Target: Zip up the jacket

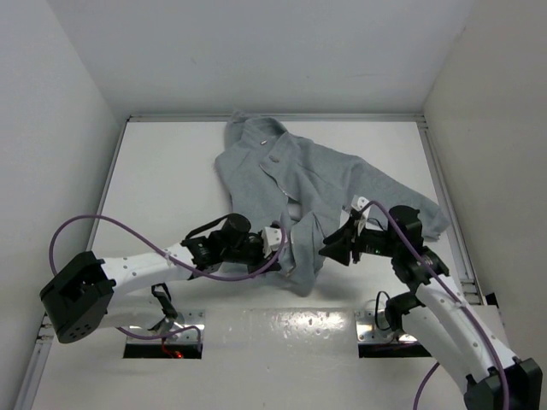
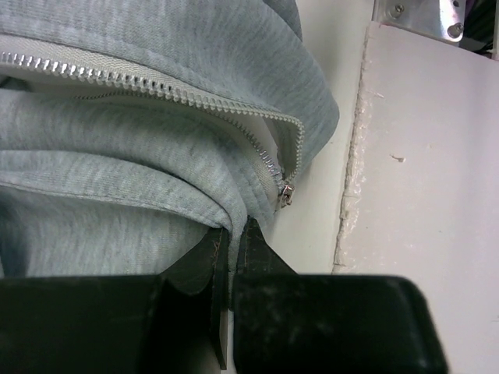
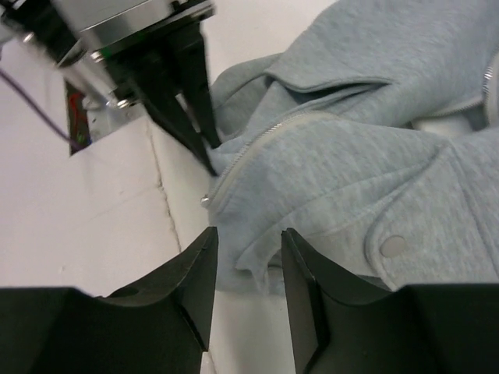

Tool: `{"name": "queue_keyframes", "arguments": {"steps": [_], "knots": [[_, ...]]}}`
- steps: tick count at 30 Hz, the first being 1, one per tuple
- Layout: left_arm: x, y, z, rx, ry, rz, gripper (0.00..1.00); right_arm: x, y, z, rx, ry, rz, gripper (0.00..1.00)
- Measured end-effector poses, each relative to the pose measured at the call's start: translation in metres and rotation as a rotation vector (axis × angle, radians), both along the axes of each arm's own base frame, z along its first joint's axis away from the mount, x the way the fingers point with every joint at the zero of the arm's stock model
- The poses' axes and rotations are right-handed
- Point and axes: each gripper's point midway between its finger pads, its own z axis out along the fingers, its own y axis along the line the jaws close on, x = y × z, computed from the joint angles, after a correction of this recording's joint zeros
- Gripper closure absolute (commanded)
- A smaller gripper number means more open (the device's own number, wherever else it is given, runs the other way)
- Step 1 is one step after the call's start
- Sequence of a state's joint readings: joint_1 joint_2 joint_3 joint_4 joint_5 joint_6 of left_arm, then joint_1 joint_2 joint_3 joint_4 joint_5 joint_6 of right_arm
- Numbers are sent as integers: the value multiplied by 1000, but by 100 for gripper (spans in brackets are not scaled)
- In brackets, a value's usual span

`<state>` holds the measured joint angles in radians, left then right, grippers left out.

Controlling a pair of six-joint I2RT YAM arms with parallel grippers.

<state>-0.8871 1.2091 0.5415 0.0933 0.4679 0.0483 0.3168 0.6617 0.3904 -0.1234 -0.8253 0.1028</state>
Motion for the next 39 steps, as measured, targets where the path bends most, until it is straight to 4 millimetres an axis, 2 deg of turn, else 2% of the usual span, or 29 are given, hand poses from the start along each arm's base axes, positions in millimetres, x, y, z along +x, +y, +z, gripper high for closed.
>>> {"name": "queue_keyframes", "arguments": {"steps": [1,5,7,9,12,15,17,19,22,24,29,30,35,37,39], "knots": [[0,0,0,1,10,5,100,-3,1,1,-2,-13,23,65],[0,1,0,-5,50,35,100,-26,13,6,39,34,136,66],[0,1,0,-10,72,53,100,-42,21,7,52,63,192,66],[1,1,1,-16,93,71,100,-64,32,3,51,60,269,71],[2,0,2,-26,123,92,100,-86,39,-20,-26,7,335,71],[4,1,1,-33,161,116,100,-97,39,-57,-163,-135,387,73],[5,1,1,-36,189,126,100,-96,35,-80,-261,-230,405,73],[8,0,2,-43,214,136,100,-94,30,-92,-319,-256,410,72],[12,0,6,-62,244,156,100,-98,33,-92,-303,-214,409,69],[15,1,8,-75,260,172,100,-99,41,-89,-269,-150,371,61],[19,-1,14,-106,286,199,100,-88,60,-86,-190,13,242,61],[19,-2,15,-110,291,203,100,-86,64,-87,-179,52,217,64],[21,-3,18,-128,315,224,100,-79,73,-95,-161,177,127,65],[22,-3,19,-132,319,230,100,-76,75,-95,-159,205,93,57],[22,-3,19,-137,324,233,100,-70,74,-96,-153,225,42,53]]}}
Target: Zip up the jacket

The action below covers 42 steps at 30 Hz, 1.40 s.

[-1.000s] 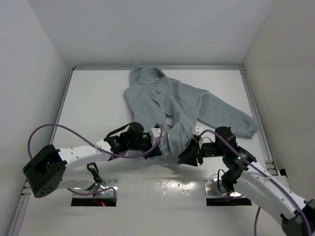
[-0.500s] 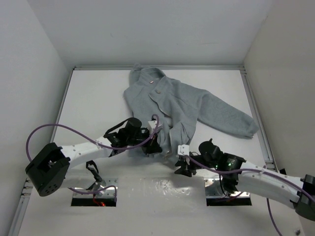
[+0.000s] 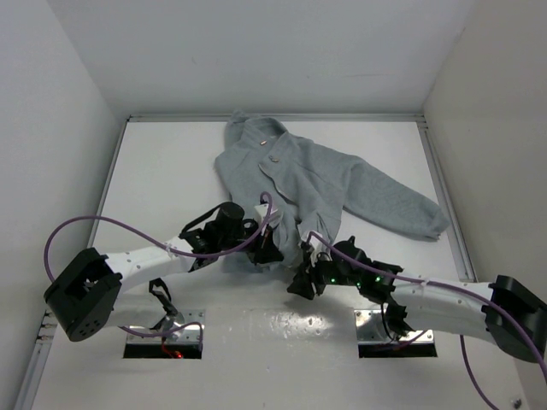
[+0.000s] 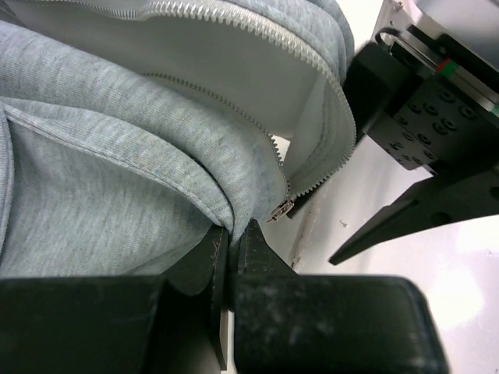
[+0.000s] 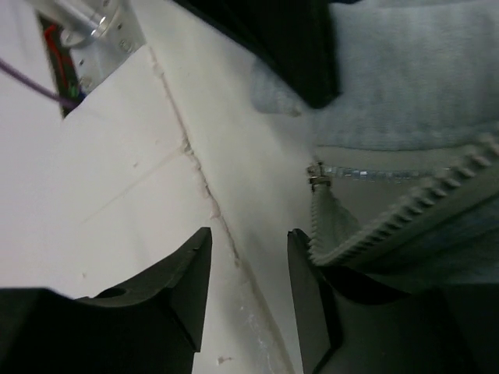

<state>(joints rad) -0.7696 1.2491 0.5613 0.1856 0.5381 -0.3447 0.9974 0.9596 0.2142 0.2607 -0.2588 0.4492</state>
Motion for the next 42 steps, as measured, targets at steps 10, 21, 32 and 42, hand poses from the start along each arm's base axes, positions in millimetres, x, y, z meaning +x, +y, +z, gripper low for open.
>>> {"name": "queue_keyframes", "arguments": {"steps": [10,21,32,42], "knots": [[2,-3,6,-29,23,25,100,32,1,-5,23,4,-217,51],[5,-5,10,-52,35,41,100,49,3,-3,56,-66,-273,82],[6,-4,9,-54,30,52,100,44,7,16,111,-143,-194,100],[7,-4,9,-55,26,58,100,29,6,51,194,-242,-82,75]]}}
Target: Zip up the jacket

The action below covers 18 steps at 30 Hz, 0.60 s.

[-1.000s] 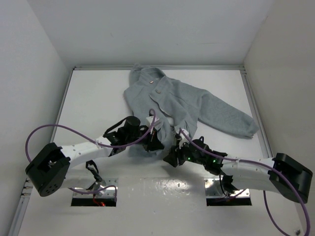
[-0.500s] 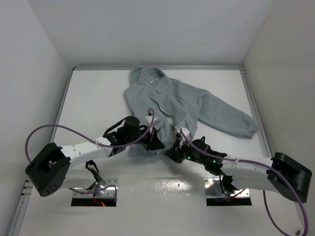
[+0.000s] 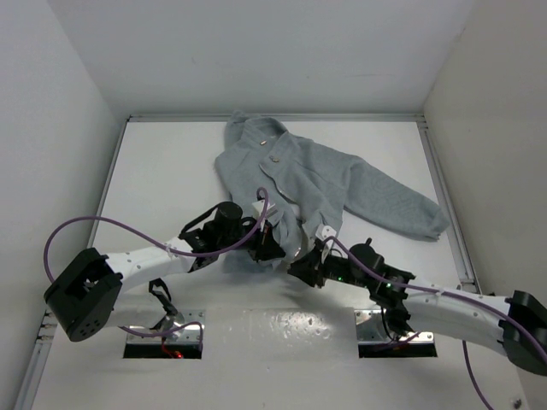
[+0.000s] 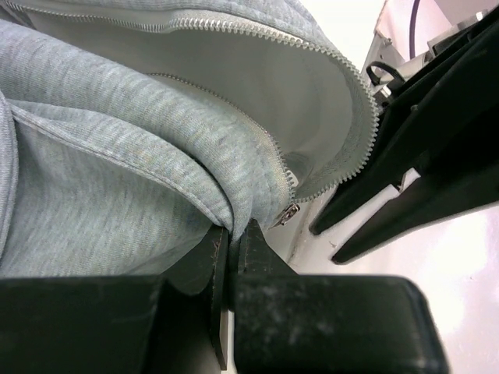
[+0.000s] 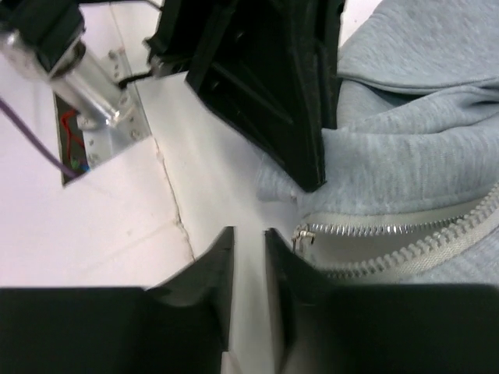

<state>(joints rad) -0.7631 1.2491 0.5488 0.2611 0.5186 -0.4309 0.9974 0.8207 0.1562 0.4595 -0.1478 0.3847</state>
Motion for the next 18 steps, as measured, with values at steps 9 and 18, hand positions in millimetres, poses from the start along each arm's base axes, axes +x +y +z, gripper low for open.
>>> {"name": "queue_keyframes", "arguments": {"steps": [9,18], "knots": [[-2,1,-6,17,27,2,100,4,-16,4,-207,-260,102,45],[-2,3,-12,61,58,-1,100,19,-36,8,-437,-643,214,36]]}}
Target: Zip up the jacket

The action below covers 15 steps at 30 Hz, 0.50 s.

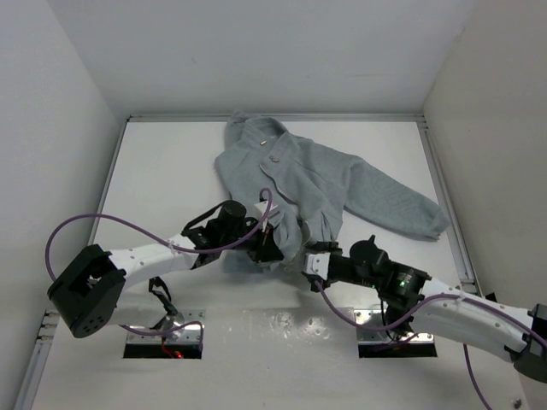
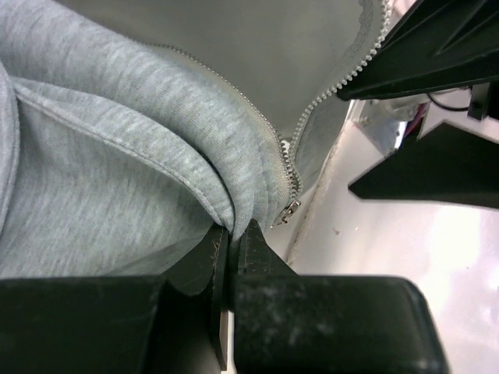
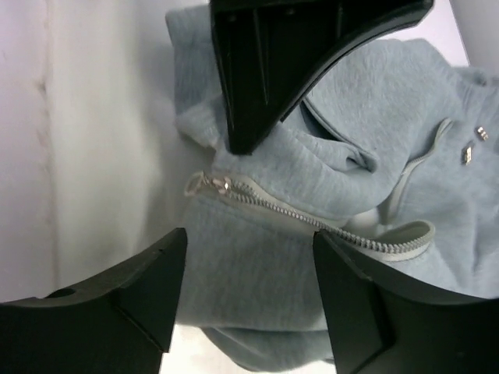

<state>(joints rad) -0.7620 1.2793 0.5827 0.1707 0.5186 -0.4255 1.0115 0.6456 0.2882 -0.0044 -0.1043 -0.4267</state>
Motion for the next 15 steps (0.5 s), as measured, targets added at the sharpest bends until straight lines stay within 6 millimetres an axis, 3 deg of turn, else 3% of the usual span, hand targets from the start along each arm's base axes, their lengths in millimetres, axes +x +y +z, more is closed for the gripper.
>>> {"name": "queue_keyframes", "arguments": {"steps": [8,15], "knots": [[-4,5,-7,35,6,-14,100,-3,1,2,-28,-180,121,47],[-8,6,-9,42,30,-23,100,-21,11,-9,-22,-279,293,44]]}}
